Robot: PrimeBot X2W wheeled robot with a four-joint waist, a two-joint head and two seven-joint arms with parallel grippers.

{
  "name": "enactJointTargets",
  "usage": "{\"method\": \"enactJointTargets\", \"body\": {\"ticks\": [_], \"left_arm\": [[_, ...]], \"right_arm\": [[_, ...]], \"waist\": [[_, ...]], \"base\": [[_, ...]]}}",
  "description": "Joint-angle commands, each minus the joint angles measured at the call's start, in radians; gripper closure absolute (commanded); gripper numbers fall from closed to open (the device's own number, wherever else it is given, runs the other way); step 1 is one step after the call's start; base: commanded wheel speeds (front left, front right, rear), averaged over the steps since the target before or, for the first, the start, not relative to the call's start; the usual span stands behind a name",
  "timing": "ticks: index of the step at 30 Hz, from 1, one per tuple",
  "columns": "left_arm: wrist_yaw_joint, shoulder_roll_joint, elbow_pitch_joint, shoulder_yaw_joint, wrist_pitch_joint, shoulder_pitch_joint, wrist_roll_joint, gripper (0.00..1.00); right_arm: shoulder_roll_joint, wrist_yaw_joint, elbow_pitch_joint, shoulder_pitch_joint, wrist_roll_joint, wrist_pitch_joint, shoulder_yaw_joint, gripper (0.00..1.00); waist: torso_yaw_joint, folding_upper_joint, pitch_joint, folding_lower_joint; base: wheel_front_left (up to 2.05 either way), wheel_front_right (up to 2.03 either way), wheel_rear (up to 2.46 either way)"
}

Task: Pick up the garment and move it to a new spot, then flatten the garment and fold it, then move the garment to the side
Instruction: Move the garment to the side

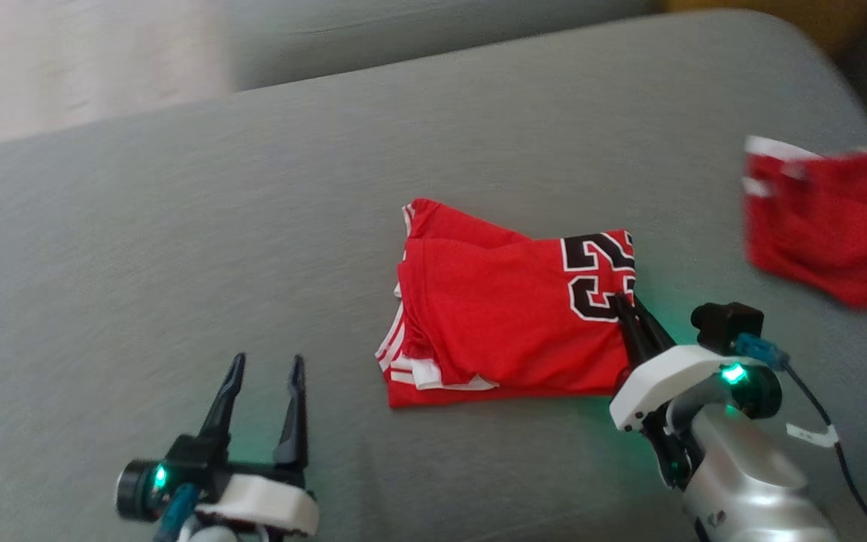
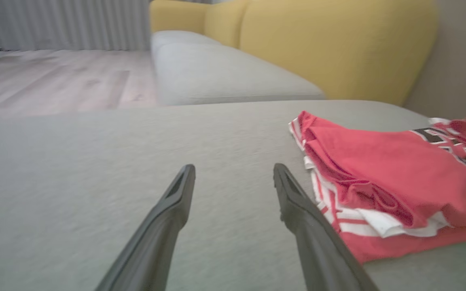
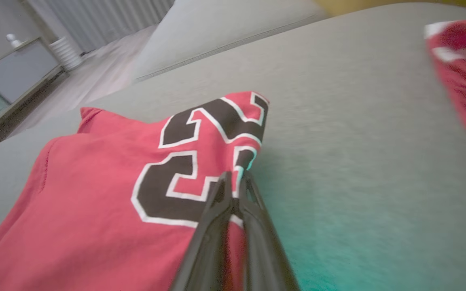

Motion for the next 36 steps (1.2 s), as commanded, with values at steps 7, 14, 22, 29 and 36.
{"method": "enactJointTargets", "body": {"ticks": [7, 14, 22, 29, 36], "left_arm": [[-0.007, 0.002, -0.014, -0.012, -0.005, -0.051, -0.006, 0.00], [-0.017, 0.002, 0.005, -0.033, -0.005, -0.056, 0.020, 0.00], [-0.035, 0.002, 0.025, -0.040, -0.005, -0.055, 0.066, 0.00], [-0.042, 0.002, 0.026, -0.009, -0.005, -0.074, 0.083, 0.00], [-0.025, 0.002, 0.023, 0.019, -0.005, -0.094, 0.069, 0.00]], "right_arm": [[-0.001, -0.001, -0.072, 0.013, 0.007, -0.011, 0.031, 1.00], [-0.003, -0.001, -0.087, -0.057, -0.089, -0.011, -0.006, 1.00], [-0.076, -0.001, -0.058, -0.251, -0.219, -0.011, -0.159, 1.00], [-0.236, -0.001, 0.046, -0.389, -0.409, -0.011, -0.385, 1.00], [-0.232, -0.001, -0.004, -0.430, -0.588, -0.011, -0.600, 0.00]], "waist": [[-0.272, 0.0000, 0.019, 0.0000], [-0.289, 0.0000, 0.041, 0.0000], [-0.208, 0.0000, 0.074, 0.0000], [-0.142, 0.0000, 0.109, 0.0000], [-0.124, 0.0000, 0.125, 0.0000]], "base": [[0.00, 0.00, 0.00], [0.00, 0.00, 0.00], [0.00, 0.00, 0.00], [0.00, 0.00, 0.00], [0.00, 0.00, 0.00]]}}
